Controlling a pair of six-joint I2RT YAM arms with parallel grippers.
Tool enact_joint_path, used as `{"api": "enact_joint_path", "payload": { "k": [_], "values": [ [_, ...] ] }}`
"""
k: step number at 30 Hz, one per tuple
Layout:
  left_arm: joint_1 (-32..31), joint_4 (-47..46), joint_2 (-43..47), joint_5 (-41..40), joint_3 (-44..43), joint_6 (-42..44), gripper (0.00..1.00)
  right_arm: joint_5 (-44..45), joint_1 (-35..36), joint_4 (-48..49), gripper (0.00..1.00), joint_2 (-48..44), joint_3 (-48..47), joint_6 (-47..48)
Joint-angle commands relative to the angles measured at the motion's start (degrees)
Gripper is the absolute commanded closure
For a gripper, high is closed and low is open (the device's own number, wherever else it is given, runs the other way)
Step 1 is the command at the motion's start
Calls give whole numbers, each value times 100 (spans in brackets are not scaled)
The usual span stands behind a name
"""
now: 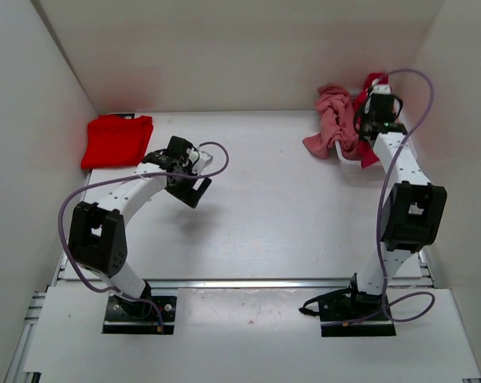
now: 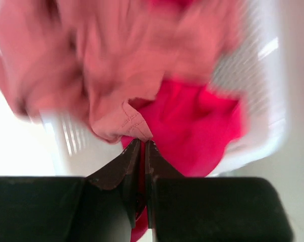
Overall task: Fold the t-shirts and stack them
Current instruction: Grab crumpled tshirt from bin with the right arm
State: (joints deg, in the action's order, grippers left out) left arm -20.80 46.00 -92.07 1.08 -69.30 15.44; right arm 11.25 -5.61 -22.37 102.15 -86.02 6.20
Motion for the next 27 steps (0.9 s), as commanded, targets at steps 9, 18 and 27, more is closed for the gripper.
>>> {"api": "enact_joint_path", "payload": {
  "k": [9,18,27],
  "values": [
    [-161,-47,-30,-99,-576,126,1,1431,777,2981,100,97,-5385,2040],
    [-108,-56,189,-99,-436,82,1,2540,131,3635,100,-581,-4100,2133],
    [295,-100,330,5,-400,-111,2,1030,2815,3924,100,-899,-4581,3256]
  ]
}}
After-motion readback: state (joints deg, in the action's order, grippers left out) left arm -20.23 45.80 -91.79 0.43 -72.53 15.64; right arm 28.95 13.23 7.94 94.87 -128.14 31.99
